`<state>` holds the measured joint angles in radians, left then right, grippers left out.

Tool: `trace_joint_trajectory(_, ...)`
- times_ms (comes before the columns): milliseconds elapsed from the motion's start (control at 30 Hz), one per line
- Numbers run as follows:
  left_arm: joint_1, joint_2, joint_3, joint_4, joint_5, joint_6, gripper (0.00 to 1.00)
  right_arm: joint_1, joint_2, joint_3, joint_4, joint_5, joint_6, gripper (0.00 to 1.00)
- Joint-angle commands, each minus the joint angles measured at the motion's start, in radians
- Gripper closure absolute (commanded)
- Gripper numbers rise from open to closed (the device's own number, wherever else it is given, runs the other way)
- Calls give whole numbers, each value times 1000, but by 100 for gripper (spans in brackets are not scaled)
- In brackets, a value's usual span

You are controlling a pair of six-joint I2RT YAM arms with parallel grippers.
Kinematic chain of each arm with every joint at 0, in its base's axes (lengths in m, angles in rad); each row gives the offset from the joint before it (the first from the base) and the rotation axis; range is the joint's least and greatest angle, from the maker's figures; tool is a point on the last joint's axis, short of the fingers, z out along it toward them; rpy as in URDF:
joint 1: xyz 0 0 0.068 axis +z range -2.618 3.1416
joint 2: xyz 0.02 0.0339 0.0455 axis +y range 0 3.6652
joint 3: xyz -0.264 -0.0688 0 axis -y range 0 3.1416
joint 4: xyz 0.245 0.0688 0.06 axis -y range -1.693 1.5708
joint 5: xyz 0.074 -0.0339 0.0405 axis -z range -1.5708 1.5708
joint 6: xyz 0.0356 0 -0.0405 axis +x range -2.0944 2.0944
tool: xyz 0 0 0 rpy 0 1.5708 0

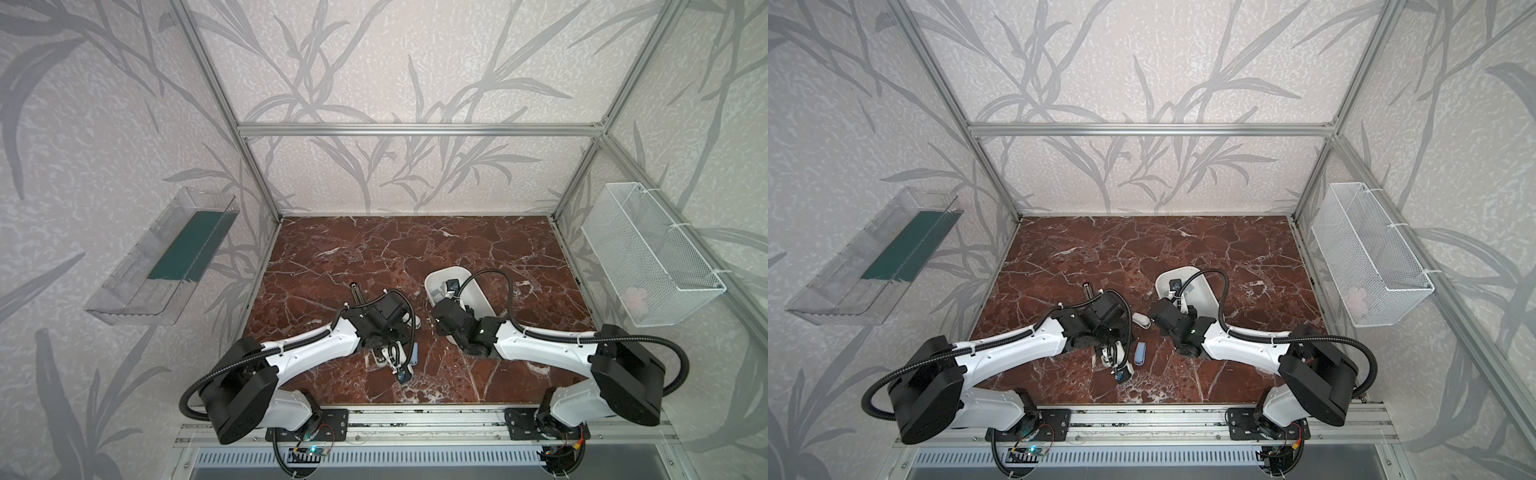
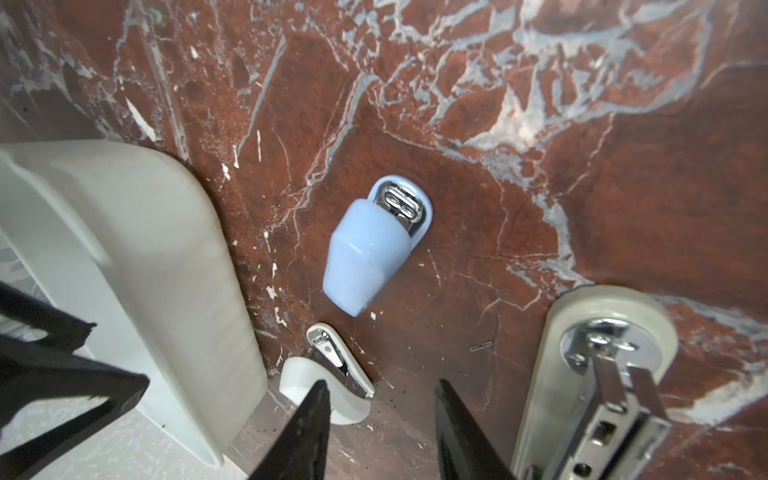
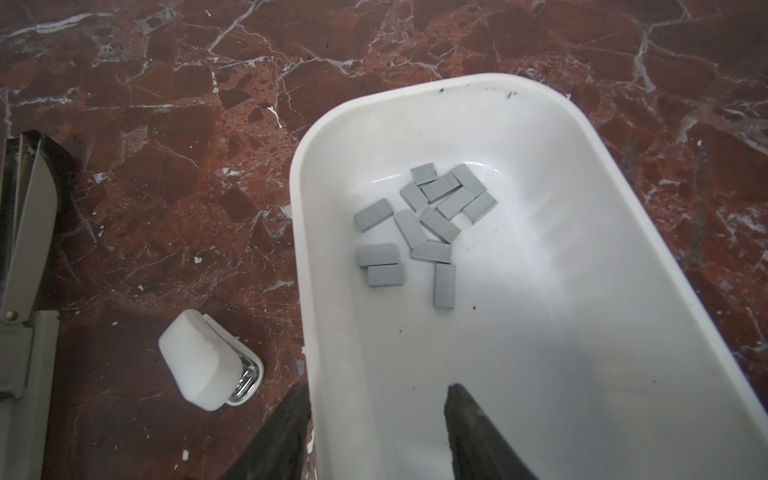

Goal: Load the staples into the stapler
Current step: 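Lower the left gripper onto the light-blue stapler and grasp it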

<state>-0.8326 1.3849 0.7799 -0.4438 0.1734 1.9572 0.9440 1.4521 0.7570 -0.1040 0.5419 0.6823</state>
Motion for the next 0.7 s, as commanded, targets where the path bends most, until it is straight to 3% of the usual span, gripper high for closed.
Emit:
trace_joint_trajectory(0, -25, 33, 38, -82, -30, 166, 56, -26, -51, -25, 19, -20, -13, 44)
trace_joint_trajectory(300, -92, 115, 80, -87, -41, 200, 55, -56, -144, -75, 26, -39, -18, 44)
trace_joint_trajectory(667, -101, 81, 97, -72, -15, 190, 55, -58, -127, -72, 39, -58, -12, 44)
